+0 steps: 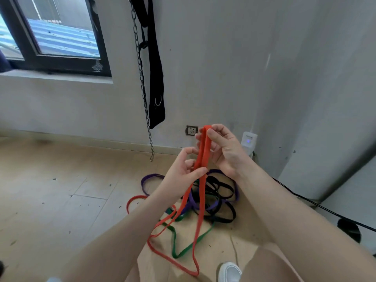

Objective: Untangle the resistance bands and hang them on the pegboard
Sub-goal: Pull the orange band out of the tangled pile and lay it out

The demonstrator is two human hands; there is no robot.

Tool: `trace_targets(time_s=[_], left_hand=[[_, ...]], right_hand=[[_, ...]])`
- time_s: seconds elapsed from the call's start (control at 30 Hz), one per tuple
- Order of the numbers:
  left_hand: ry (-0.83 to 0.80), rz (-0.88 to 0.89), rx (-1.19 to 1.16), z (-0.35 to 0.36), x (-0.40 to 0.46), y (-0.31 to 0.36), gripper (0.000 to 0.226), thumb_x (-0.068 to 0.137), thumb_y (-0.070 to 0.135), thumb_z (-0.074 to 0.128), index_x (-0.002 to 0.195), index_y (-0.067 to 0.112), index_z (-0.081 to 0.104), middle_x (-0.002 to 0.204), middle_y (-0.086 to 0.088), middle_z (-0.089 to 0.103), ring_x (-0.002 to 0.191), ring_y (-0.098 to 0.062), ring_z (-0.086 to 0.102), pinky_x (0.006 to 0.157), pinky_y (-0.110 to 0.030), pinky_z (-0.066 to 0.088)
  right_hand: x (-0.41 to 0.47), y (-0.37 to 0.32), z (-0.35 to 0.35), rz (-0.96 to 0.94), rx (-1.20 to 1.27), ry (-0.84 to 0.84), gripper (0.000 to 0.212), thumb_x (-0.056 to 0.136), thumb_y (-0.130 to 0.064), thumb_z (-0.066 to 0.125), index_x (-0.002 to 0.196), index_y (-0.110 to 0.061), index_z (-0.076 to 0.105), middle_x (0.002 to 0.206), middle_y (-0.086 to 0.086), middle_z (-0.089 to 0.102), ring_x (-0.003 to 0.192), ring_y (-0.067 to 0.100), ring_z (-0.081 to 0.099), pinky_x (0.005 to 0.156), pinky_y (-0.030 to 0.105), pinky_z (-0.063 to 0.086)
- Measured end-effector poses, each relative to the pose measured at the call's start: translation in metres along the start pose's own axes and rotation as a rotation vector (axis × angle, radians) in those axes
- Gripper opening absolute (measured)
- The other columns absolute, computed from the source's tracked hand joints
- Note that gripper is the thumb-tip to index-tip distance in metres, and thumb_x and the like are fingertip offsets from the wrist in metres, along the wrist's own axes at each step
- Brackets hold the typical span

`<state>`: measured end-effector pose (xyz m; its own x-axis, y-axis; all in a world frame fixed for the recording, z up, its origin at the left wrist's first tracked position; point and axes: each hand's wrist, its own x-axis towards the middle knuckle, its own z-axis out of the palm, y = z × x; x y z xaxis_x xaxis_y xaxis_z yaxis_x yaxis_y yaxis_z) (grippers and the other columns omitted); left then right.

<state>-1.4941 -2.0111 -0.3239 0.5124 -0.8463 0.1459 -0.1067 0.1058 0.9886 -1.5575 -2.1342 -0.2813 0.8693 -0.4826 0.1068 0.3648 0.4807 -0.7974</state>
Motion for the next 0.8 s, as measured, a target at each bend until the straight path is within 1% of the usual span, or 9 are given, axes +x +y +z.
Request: trace_targets(time_s=[0.1, 0.2, 0.27, 0.37, 0.43, 0.5, 0.6, 0.7, 0.8], left_hand=[[0.035, 0.027, -0.019, -0.008, 0.004, -0.008, 0.035, 0.085, 0.001, 0.06, 0.106, 0.025, 0.046, 0.086, -0.006, 0.064, 0.069, -0.019, 0.067, 0.075, -0.039, 0.056], [0.046, 0.028, 0.026, -0.012, 0.007, -0.009, 0.031, 0.086, 0.003, 0.058, 0.107, 0.024, 0.049, 0.087, -0.004, 0.065, 0.063, -0.019, 0.065, 0.077, -0.038, 0.056], [0.079, -0.012, 0.037, -0.012, 0.009, -0.009, 0.025, 0.089, 0.005, 0.055, 0.108, 0.021, 0.051, 0.087, -0.004, 0.068, 0.062, -0.016, 0.064, 0.075, -0.034, 0.057], [0.236, -0.134, -0.128, -0.014, 0.02, -0.013, 0.023, 0.094, 0.007, 0.048, 0.117, 0.009, 0.048, 0.089, -0.005, 0.07, 0.068, -0.016, 0.068, 0.07, -0.033, 0.058], [0.325, -0.179, -0.233, -0.015, 0.027, -0.013, 0.021, 0.096, 0.01, 0.044, 0.117, 0.008, 0.046, 0.091, -0.005, 0.069, 0.075, -0.018, 0.069, 0.073, -0.039, 0.058], [0.349, -0.173, -0.244, -0.016, 0.031, -0.009, 0.016, 0.096, 0.011, 0.043, 0.112, 0.014, 0.045, 0.092, -0.004, 0.068, 0.079, -0.016, 0.07, 0.077, -0.035, 0.058], [0.338, -0.154, -0.264, -0.024, 0.032, 0.004, 0.02, 0.095, 0.009, 0.045, 0.113, 0.018, 0.043, 0.097, -0.006, 0.069, 0.086, -0.018, 0.071, 0.084, -0.034, 0.056], [0.377, -0.132, -0.352, -0.039, 0.035, 0.019, 0.021, 0.093, 0.009, 0.049, 0.112, 0.016, 0.045, 0.104, -0.01, 0.068, 0.091, -0.023, 0.07, 0.083, -0.036, 0.056], [0.494, -0.142, -0.376, -0.056, 0.044, 0.024, 0.023, 0.092, 0.01, 0.054, 0.113, 0.009, 0.044, 0.106, -0.011, 0.067, 0.091, -0.023, 0.069, 0.078, -0.033, 0.058]], right_hand=[[0.007, 0.005, -0.005, -0.006, 0.005, 0.024, 0.007, 0.079, -0.011, 0.059, 0.082, -0.016, 0.054, 0.087, 0.006, 0.072, 0.079, 0.018, 0.07, 0.074, 0.034, 0.057], [0.017, 0.015, -0.013, -0.021, -0.107, 0.2, 0.004, 0.089, -0.014, 0.057, 0.086, -0.013, 0.056, 0.084, 0.004, 0.071, 0.079, 0.016, 0.067, 0.079, 0.035, 0.055], [0.02, 0.025, -0.019, 0.019, -0.321, 0.255, 0.012, 0.093, -0.025, 0.054, 0.098, -0.013, 0.055, 0.096, 0.003, 0.067, 0.093, 0.016, 0.063, 0.089, 0.038, 0.051], [0.006, 0.053, -0.019, 0.171, -0.542, 0.156, 0.026, 0.098, -0.041, 0.038, 0.116, -0.024, 0.042, 0.109, -0.008, 0.057, 0.103, 0.009, 0.057, 0.09, 0.032, 0.046], [-0.008, 0.074, -0.019, 0.177, -0.61, 0.104, 0.024, 0.1, -0.038, 0.032, 0.113, -0.024, 0.047, 0.105, -0.008, 0.061, 0.102, 0.009, 0.059, 0.091, 0.029, 0.046], [-0.019, 0.092, -0.022, 0.194, -0.667, 0.028, 0.026, 0.101, -0.032, 0.034, 0.11, -0.02, 0.055, 0.101, -0.004, 0.065, 0.099, 0.011, 0.062, 0.095, 0.031, 0.047], [-0.026, 0.107, -0.023, 0.229, -0.802, -0.053, 0.027, 0.1, -0.03, 0.038, 0.115, -0.016, 0.055, 0.1, 0.0, 0.065, 0.098, 0.012, 0.063, 0.094, 0.031, 0.048], [-0.026, 0.106, -0.02, 0.239, -0.882, -0.074, 0.022, 0.1, -0.024, 0.037, 0.109, -0.017, 0.056, 0.094, 0.001, 0.062, 0.095, 0.015, 0.061, 0.088, 0.028, 0.05], [-0.024, 0.096, -0.015, 0.22, -0.771, 0.007, 0.026, 0.101, -0.026, 0.034, 0.099, -0.019, 0.059, 0.085, 0.001, 0.061, 0.089, 0.018, 0.06, 0.089, 0.033, 0.049]])
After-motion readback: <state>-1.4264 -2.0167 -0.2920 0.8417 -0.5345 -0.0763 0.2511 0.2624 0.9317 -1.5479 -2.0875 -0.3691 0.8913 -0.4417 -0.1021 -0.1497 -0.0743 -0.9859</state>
